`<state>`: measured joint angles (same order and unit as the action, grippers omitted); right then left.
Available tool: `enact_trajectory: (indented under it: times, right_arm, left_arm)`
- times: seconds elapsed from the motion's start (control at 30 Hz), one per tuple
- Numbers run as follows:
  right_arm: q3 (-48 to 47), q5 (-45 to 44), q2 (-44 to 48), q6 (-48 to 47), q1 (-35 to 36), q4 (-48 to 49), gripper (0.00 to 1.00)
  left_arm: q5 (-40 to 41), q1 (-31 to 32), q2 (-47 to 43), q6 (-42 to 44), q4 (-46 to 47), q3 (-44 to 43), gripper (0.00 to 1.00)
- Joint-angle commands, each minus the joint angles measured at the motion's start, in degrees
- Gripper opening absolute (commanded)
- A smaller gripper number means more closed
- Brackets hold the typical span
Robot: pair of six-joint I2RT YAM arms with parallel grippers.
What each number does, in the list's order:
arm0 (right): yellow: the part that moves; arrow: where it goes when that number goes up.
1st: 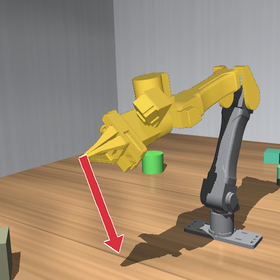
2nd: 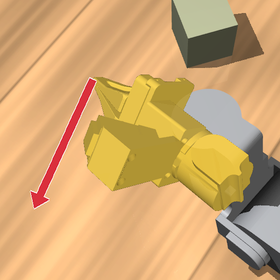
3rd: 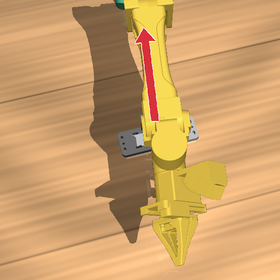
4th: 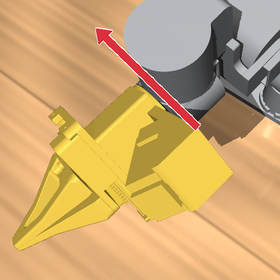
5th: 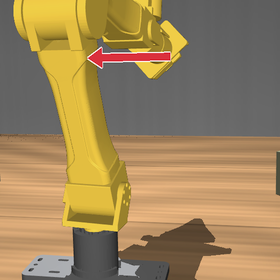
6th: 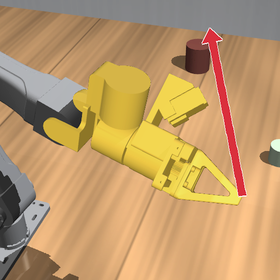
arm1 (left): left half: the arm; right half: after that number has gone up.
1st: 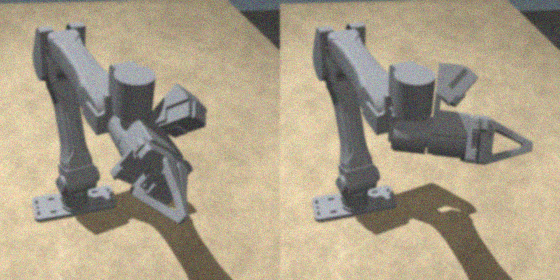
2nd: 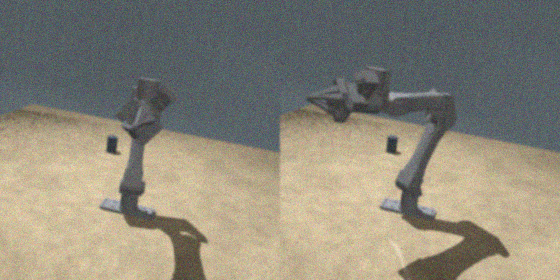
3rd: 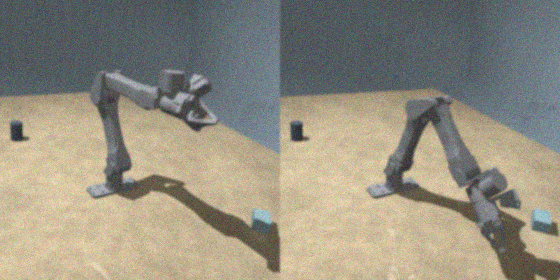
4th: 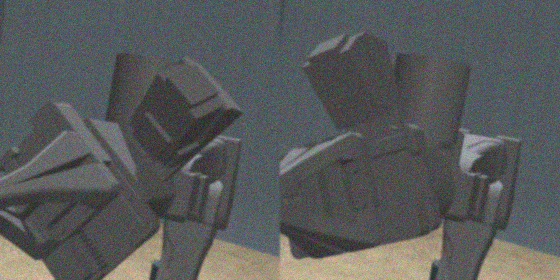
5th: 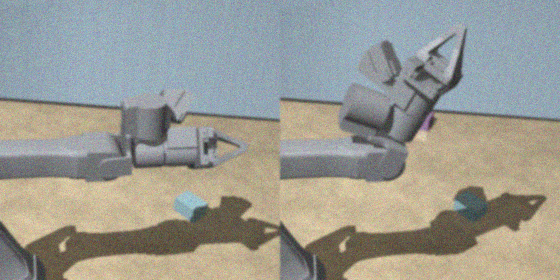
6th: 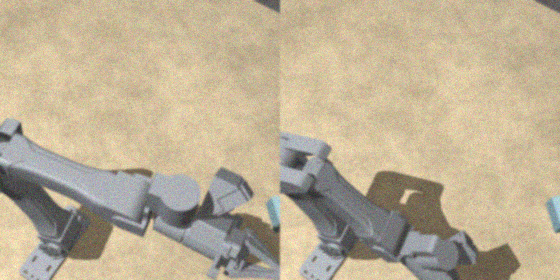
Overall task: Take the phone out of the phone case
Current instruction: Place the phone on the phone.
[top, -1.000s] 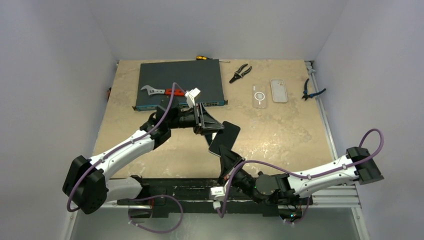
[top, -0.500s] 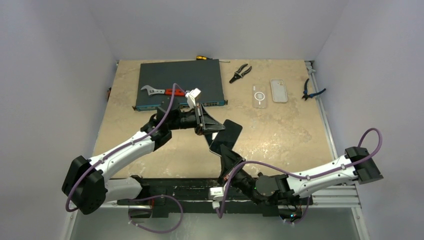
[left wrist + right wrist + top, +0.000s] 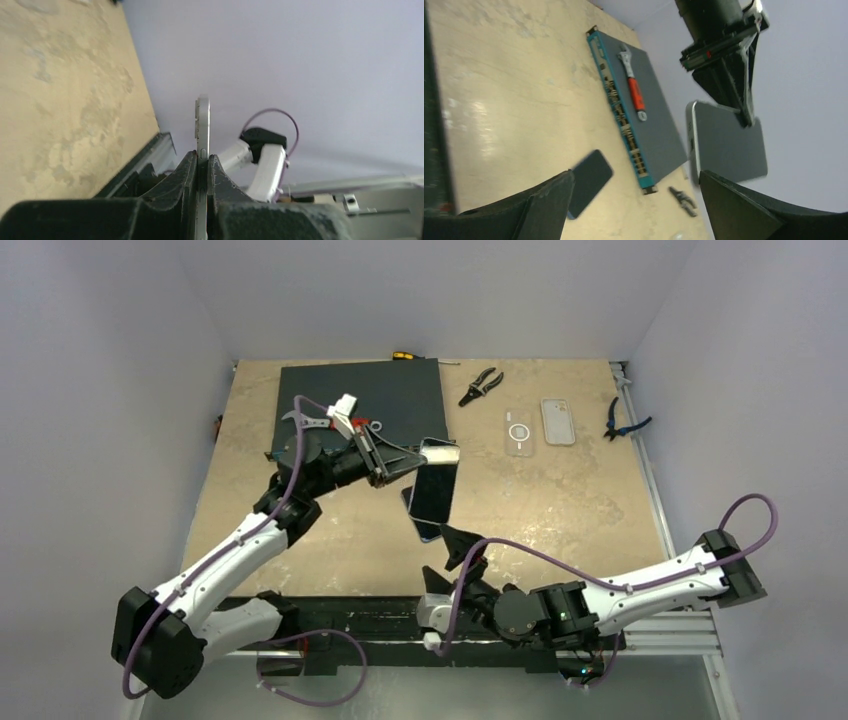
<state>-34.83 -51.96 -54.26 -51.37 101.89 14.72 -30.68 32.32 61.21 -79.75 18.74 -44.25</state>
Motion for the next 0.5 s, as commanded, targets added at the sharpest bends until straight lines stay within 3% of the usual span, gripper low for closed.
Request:
enact_trajectory:
  times: [0.0,0.07,0.17,0.27,0.37,0.47]
  right_arm:
    - [-3.8,5.2,1.0,32.3,0.3,-14.5,0.99]
    - [-2.1,5.1,0.4,41.4,0.3,-13.4,0.99]
    - [-2.0,3.4,-2.4,63.4,-0.8,-18.0,0.99]
    - [-0.5,6.2,-1.0,78.0,-5.3,-19.3,0.99]
    - [2.6,16.0,4.5,88.2,-16.7,-17.2,0.99]
    - [4.1,23.7,10.1,91.0,-29.3,-14.9,0.99]
  left_arm:
    - [7.8,-9.5,-6.1,6.2,-3.8,-4.1,0.00]
    - [14.8,-13.9,-10.0,14.4,-12.3,-3.8,0.00]
    - [26.7,-14.8,-13.6,26.1,-22.6,-2.2,0.00]
    - [29.2,-14.8,-15.9,29.6,-22.1,3.1,0.00]
    - [28.9,-14.8,-15.2,29.1,-21.1,9.5,0.00]
    - [27.4,-14.7,-13.4,27.6,-14.4,17.2,0.00]
